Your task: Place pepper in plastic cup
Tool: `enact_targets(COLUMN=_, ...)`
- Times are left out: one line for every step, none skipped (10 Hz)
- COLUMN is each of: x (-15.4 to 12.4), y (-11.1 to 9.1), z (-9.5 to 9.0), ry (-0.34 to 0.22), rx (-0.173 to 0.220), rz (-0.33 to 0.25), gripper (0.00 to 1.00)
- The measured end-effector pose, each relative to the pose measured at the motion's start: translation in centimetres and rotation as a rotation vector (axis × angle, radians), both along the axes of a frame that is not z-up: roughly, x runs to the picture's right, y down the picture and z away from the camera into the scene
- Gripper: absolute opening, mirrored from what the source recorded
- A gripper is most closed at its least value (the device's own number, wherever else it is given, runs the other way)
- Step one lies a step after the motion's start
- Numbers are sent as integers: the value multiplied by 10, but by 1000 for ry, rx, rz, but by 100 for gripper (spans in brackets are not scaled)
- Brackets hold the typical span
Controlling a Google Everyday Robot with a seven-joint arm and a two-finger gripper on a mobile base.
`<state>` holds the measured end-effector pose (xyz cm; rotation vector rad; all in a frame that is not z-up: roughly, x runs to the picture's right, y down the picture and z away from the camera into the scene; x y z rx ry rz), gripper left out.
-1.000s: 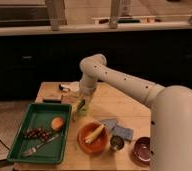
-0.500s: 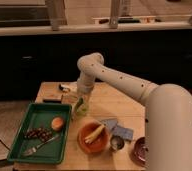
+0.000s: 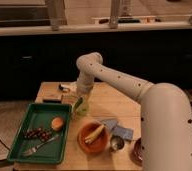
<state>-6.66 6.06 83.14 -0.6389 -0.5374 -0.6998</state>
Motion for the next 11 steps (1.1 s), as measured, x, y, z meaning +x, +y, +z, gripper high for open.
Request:
enact_targets(x=-1, y=1, z=1, ry=-2, rx=-3, rz=-1, gripper=80)
enact_targets(x=-1, y=2, z=2, ry=-3, rx=-5, rz=-1, gripper=80)
enact_targets(x=0, y=3, z=3, ry=-4, rx=-7, rz=-1, gripper=80)
enact_targets(x=0, y=4, z=3, ry=-5, rx=-9, rz=-2, gripper=80)
enact_targets(x=0, y=5, z=4, ry=-6, rx=-10, rz=-3, gripper=80)
enact_targets(x=1, y=5, z=4, ry=-7, rx=-11, rz=-3, gripper=80)
enact_targets(x=2, y=5, z=3, ry=-7, rx=-11, rz=-2, gripper=80)
enact_targets(x=3, y=4, z=3, ry=-8, rx=-6, rz=2, gripper=80)
enact_targets(x=4, y=2, z=2, ry=-10, rx=0, rz=4, gripper=80)
enact_targets(x=4, y=1, z=1, ry=-7, rx=4, rz=1, gripper=80)
enact_targets(x=4, y=-1, z=0, ry=-5, rx=11, rz=-2, gripper=80)
